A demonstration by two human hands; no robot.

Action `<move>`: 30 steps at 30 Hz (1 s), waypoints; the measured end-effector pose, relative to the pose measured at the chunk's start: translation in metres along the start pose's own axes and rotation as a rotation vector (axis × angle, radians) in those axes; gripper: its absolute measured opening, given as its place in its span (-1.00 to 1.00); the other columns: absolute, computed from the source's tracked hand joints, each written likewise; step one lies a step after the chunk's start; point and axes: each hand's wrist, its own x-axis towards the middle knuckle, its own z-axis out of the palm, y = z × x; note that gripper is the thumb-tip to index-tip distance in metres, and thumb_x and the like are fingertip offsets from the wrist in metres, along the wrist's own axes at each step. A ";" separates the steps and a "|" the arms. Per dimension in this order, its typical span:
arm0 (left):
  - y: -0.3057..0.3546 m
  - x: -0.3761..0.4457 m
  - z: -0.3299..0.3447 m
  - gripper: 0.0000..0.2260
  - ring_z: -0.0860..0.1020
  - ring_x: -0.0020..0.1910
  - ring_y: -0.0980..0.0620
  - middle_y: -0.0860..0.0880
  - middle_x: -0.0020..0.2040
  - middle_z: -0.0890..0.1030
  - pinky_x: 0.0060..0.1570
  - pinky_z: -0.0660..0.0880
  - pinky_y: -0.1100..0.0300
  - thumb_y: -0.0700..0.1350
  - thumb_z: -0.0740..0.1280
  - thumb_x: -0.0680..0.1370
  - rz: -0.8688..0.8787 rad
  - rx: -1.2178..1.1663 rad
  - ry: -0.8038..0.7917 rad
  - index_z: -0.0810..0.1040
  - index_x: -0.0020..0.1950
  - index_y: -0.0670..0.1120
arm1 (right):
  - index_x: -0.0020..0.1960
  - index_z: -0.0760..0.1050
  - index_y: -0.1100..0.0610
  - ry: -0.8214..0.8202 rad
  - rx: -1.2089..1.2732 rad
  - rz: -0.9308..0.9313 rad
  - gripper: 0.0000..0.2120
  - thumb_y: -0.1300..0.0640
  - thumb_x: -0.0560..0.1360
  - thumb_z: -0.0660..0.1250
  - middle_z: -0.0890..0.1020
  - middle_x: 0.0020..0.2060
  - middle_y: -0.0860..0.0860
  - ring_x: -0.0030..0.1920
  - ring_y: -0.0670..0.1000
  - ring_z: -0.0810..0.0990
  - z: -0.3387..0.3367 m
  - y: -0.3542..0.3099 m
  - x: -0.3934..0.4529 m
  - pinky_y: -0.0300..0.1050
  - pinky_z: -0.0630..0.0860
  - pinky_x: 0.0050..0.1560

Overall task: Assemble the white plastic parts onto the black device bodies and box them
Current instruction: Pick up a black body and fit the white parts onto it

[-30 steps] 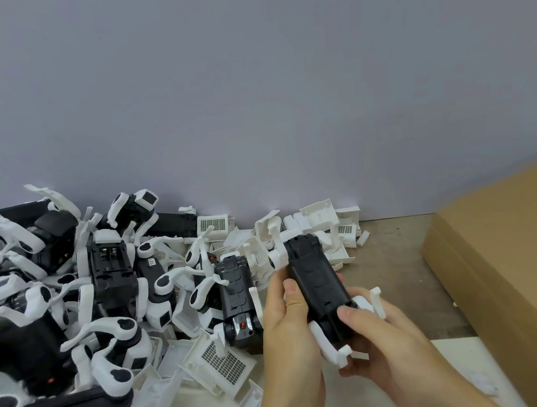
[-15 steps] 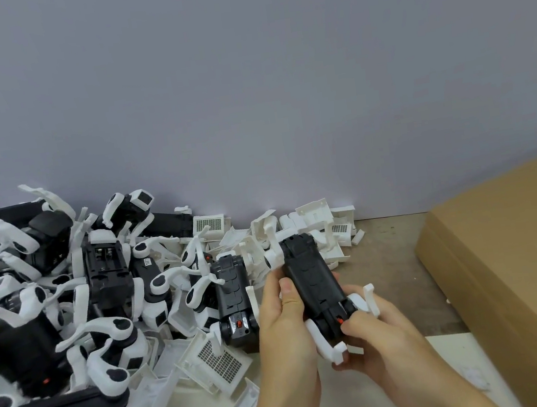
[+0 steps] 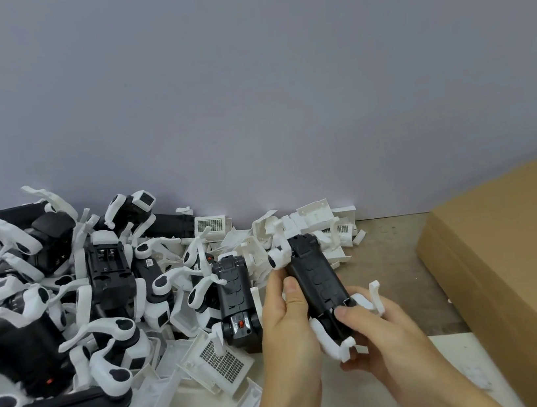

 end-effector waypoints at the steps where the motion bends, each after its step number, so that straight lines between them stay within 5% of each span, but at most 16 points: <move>1: 0.000 0.000 0.000 -0.66 0.58 0.16 -0.38 -0.27 0.07 0.66 0.25 0.43 -0.40 -0.06 0.11 0.71 -0.007 -0.007 0.000 0.65 -0.06 0.15 | -0.10 0.70 -0.05 -0.016 0.011 -0.002 -0.77 0.02 0.28 0.36 0.61 -0.28 0.06 -0.36 -0.04 0.51 0.001 0.000 0.000 -0.11 0.52 -0.30; 9: 0.001 0.002 -0.001 -0.74 0.59 0.18 -0.38 -0.25 0.11 0.67 0.27 0.43 -0.40 -0.04 0.13 0.69 -0.037 -0.044 0.020 0.63 0.15 0.05 | -0.08 0.69 -0.06 -0.055 0.020 -0.001 -0.70 0.10 0.25 0.31 0.62 -0.21 0.11 -0.26 0.03 0.52 -0.002 0.000 -0.001 -0.12 0.52 -0.31; 13: 0.003 0.000 0.000 -0.72 0.57 0.17 -0.39 -0.25 0.09 0.67 0.26 0.45 -0.37 -0.04 0.14 0.69 -0.024 -0.044 0.009 0.65 0.04 0.11 | 0.01 0.66 -0.01 -0.044 -0.019 0.017 -0.65 0.08 0.25 0.30 0.59 -0.26 0.08 -0.31 0.00 0.50 -0.003 -0.003 -0.003 -0.12 0.50 -0.31; 16: 0.006 -0.004 0.000 -0.78 0.62 -0.01 -0.27 -0.23 0.03 0.68 0.01 0.53 -0.15 0.04 0.20 0.62 -0.004 -0.025 -0.020 0.64 0.04 0.09 | -0.07 0.64 -0.03 -0.068 -0.055 -0.002 -0.74 0.03 0.28 0.29 0.52 -0.34 0.02 -0.37 -0.06 0.44 -0.002 -0.007 -0.004 -0.11 0.43 -0.30; 19: 0.014 -0.006 -0.003 -0.59 0.61 -0.22 -0.18 -0.27 -0.11 0.65 -0.30 0.49 0.02 0.15 0.27 0.48 -0.085 -0.136 -0.092 0.62 0.08 -0.14 | -0.19 0.65 -0.10 -0.157 -0.026 -0.038 -0.81 -0.05 0.21 0.35 0.57 -0.27 0.02 -0.34 -0.06 0.45 0.001 -0.012 -0.006 -0.12 0.41 -0.28; 21: 0.019 -0.005 -0.006 -0.47 0.60 -0.25 -0.16 -0.29 -0.12 0.63 -0.35 0.47 0.07 0.18 0.26 0.48 -0.141 -0.236 -0.127 0.58 0.12 -0.27 | -0.09 0.69 -0.07 -0.209 0.063 -0.046 -0.67 -0.09 0.17 0.38 0.62 -0.19 0.07 -0.28 0.00 0.51 0.000 -0.014 -0.006 -0.12 0.41 -0.28; 24: 0.030 -0.004 -0.014 -0.54 0.64 -0.20 -0.06 -0.18 -0.14 0.63 -0.30 0.59 0.14 0.18 0.27 0.50 -0.153 -0.470 -0.139 0.70 0.00 -0.19 | 0.09 0.69 0.06 -0.106 0.182 -0.078 -0.60 0.07 0.27 0.37 0.63 -0.17 0.14 -0.25 0.05 0.56 -0.006 -0.016 -0.005 -0.10 0.40 -0.29; 27: 0.040 -0.003 -0.021 -0.60 0.66 -0.02 -0.09 -0.13 -0.03 0.68 -0.20 0.63 0.15 0.16 0.29 0.55 -0.139 -0.659 -0.134 0.75 -0.03 -0.13 | -0.04 0.67 -0.02 0.168 -0.172 -0.179 -0.81 0.23 0.49 0.36 0.64 -0.20 0.04 -0.27 -0.05 0.55 -0.006 -0.011 -0.002 -0.18 0.44 -0.24; 30: 0.044 -0.002 -0.024 -0.60 0.66 0.13 -0.19 -0.19 0.15 0.67 0.03 0.63 0.03 0.13 0.33 0.53 -0.091 -0.728 -0.089 0.72 0.12 -0.15 | -0.01 0.56 -0.14 0.200 -0.639 -0.300 -0.68 0.30 0.48 0.36 0.61 -0.07 -0.14 -0.10 -0.20 0.54 -0.001 -0.003 -0.002 -0.38 0.43 -0.11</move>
